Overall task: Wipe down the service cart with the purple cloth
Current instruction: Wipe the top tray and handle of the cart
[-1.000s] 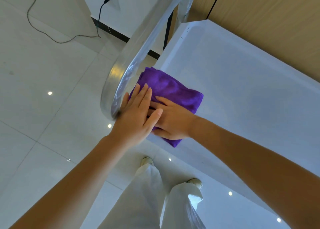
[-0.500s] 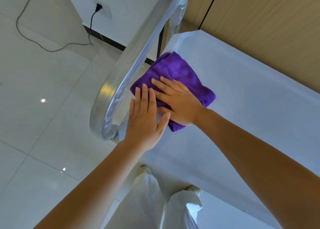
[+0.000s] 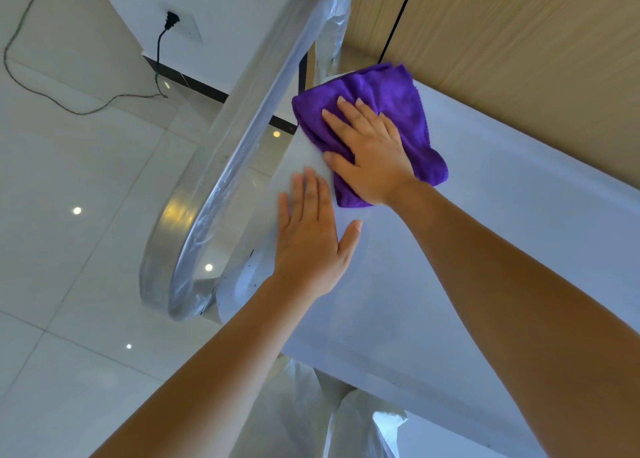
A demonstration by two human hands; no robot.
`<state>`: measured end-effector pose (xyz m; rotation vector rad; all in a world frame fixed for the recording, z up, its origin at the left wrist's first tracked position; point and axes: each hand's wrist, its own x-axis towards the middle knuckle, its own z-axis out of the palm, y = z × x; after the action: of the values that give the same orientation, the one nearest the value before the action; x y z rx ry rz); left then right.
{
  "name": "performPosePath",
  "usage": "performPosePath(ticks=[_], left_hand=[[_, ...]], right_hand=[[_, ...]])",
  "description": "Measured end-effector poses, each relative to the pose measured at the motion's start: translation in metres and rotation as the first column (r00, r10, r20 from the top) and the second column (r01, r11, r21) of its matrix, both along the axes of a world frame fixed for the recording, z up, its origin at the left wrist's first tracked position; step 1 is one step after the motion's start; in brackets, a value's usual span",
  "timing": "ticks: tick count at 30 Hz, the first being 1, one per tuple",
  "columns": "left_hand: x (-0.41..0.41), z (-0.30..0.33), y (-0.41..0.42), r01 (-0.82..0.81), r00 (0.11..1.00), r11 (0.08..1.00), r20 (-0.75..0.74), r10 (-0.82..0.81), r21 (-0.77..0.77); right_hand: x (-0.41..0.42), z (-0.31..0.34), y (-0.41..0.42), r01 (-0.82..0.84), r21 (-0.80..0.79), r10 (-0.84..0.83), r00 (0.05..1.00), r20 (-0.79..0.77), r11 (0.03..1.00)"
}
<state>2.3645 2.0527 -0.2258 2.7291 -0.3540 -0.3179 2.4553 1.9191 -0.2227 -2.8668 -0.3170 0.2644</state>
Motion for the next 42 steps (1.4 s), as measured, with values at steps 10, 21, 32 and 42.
performPosePath(ticks=[10,21,32,42], left_hand=[[-0.007,-0.006,-0.048,-0.008,0.998,1.0,0.065,0.008,0.002],[-0.03,0.006,-0.094,0.117,0.993,0.993,-0.003,-0.117,0.0],[-0.05,-0.002,-0.125,0.137,0.985,0.963,-0.135,-0.108,0.233],[-0.056,0.009,-0.152,0.019,0.988,0.968,-0.155,0.021,0.25]], right_hand=[[0.021,-0.003,-0.028,0.22,0.043,-0.222,0.975,0.034,0.975],[-0.035,-0.004,-0.107,0.379,0.053,-0.381,0.924,0.043,0.924],[-0.109,-0.002,-0.214,0.599,0.069,-0.602,0.798,0.029,0.798],[-0.167,0.001,-0.275,0.77,0.036,-0.771,0.636,0.024,0.637]])
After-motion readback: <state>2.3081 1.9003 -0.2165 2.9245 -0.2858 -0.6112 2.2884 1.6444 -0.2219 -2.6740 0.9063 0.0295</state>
